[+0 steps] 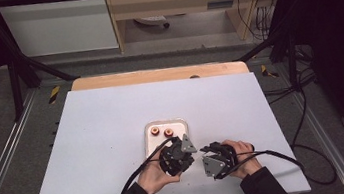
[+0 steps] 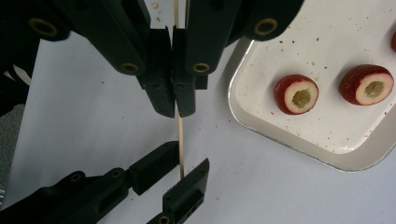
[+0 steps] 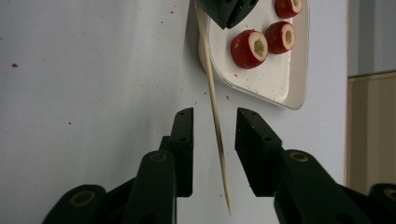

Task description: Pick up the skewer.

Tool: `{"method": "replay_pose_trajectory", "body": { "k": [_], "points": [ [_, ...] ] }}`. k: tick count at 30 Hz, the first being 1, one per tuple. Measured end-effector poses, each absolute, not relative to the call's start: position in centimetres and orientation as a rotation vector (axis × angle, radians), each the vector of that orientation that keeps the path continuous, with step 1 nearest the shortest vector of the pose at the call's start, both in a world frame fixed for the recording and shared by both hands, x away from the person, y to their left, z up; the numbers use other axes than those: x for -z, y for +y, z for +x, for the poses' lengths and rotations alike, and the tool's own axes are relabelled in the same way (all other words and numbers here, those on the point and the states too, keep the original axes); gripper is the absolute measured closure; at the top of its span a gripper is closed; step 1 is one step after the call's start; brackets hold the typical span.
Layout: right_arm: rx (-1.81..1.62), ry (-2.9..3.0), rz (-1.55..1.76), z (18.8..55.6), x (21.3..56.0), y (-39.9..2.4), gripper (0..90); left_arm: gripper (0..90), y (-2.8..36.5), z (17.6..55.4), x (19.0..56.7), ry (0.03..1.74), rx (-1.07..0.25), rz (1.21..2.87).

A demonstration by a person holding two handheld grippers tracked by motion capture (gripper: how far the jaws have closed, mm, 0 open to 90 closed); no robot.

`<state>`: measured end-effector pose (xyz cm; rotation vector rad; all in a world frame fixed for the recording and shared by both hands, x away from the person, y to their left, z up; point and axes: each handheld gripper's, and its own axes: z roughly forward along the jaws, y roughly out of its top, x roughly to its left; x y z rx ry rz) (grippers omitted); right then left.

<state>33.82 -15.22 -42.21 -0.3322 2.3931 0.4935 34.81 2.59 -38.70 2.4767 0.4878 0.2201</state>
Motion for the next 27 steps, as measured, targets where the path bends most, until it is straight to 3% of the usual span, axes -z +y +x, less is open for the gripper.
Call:
{"method": "replay_pose_trajectory", "body": {
  "k": [15,23,27],
  "points": [
    [-0.425,2.348,-0.489,33.67,42.38,-15.28,88.2,88.4,2.53,34.79,38.88,0.474,-0.215,2.49],
    [-0.42,2.333,-0.505,33.58,42.25,-15.27,89.0,87.7,2.82,35.03,38.74,0.47,-0.206,2.486],
    [-0.374,2.299,-0.521,33.54,41.87,-15.16,88.9,73.3,3.31,35.39,38.64,0.489,-0.206,2.519]
  ]
}}
